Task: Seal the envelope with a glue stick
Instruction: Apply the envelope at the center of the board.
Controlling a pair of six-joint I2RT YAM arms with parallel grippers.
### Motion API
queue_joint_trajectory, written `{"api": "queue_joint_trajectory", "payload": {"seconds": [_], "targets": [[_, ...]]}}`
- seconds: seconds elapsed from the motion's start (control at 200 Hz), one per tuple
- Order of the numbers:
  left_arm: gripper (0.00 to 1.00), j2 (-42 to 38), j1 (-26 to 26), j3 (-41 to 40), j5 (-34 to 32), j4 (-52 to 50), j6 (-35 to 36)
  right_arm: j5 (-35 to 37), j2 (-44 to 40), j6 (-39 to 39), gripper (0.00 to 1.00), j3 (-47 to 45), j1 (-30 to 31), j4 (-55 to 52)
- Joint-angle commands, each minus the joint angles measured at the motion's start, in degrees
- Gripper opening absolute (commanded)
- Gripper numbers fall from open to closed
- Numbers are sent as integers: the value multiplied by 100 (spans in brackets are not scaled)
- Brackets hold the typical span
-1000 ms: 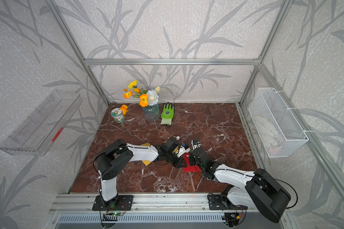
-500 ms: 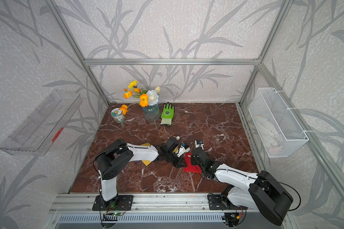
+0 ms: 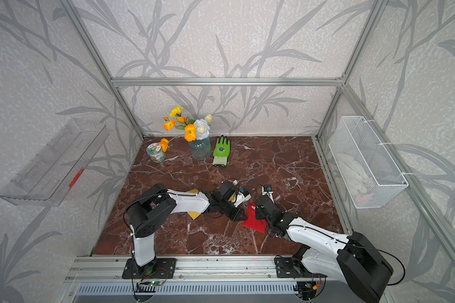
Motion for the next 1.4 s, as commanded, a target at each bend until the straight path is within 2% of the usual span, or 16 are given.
{"api": "queue_joint_trajectory", "payload": {"seconds": [0.0, 0.12, 0.33, 0.57, 0.71, 0.745, 0.845, 1.04, 1.24, 1.3, 1.395], "targets": [[0, 234, 82, -114, -408, -446, -113, -51, -345, -119, 0, 199, -23, -217], [0, 225, 86, -14, -377, -463, -173, -303, -724, -113, 0, 330, -231, -442], [0, 131, 169, 88, -339, -437, -395, -1364, -1046, 94, 0, 437, -1066, -799], [3, -237, 308, 376, -276, -623, -729, -1696, -1220, 93, 0, 622, -1506, -1153], [12, -386, 497, 582, 13, -565, -1102, -1777, -1266, 73, 0, 659, -1635, -1245], [22, -400, 521, 653, 61, -568, -1167, -1778, -1296, 73, 0, 667, -1658, -1249], [37, -396, 588, 926, 111, -715, -1233, -1765, -1392, 75, 0, 668, -1702, -1349], [61, 110, 628, 1943, -115, -1714, -1398, -1702, -1619, 47, 0, 703, -1786, -1558], [63, 341, 569, 2570, -427, -2455, -2047, -1555, -1962, 55, 0, 670, -1808, -1779], [63, 309, 523, 2606, -392, -2328, -1755, -1546, -2042, 97, 0, 612, -1812, -1759], [63, 337, 504, 2606, -103, -2110, -610, -1653, -2118, 193, 0, 520, -1822, -1688]]}}
